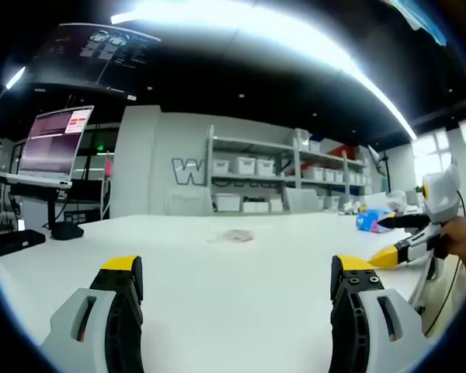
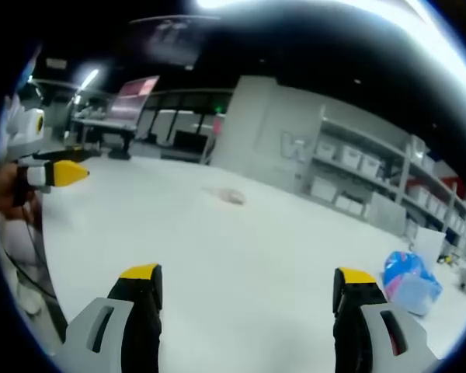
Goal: Open the resealable bag by pulling the two sides of the seal apart until the entire bag opening is separated and visibly accessible.
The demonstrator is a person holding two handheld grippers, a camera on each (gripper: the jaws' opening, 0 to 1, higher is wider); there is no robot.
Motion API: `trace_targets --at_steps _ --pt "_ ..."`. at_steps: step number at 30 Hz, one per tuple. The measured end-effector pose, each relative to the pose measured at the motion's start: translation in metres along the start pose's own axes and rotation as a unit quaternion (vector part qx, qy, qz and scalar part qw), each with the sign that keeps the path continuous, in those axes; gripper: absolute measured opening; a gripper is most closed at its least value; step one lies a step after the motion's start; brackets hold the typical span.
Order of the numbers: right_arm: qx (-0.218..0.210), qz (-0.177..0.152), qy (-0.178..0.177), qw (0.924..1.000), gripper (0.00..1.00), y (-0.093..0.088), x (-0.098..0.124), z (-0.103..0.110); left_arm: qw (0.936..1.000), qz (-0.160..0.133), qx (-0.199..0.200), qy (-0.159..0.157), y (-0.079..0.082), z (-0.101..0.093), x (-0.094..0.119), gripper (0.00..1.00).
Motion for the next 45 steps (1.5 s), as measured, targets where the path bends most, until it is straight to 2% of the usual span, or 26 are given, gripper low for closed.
trace_targets --at_steps 19,30,37,45 --pt "0.069 0.001 0.006 0.9976 0.92 0.006 -0.007 -0.002 1.0 -0.001 -0.001 0.001 0.0 0.0 0.003 1.0" --pt "0.082 -0.014 0.011 0.9964 0.92 0.015 -0.011 -0.001 1.0 -0.002 0.001 0.004 -0.001 0.0 0.006 1.0" --pt "0.106 -0.038 0.016 0.9935 0.92 0.028 -0.014 0.001 1.0 -0.002 0.002 0.005 -0.001 0.001 0.007 1.0" --pt "0.158 -0.044 0.026 0.9861 0.92 0.033 -0.022 0.003 1.0 -0.003 0.002 0.006 0.0 0.002 0.009 1.0"
Point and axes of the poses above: the point that each gripper's makers call its tool centre point, and the gripper's own axes: x roughly backward along the fingers, z roughly to its left, y roughly out of its top, the point moved 4 cm from there along x, roughly backward along the fingers, and after that the axes turned 11 degrees about -y, right-handed, at the moved point
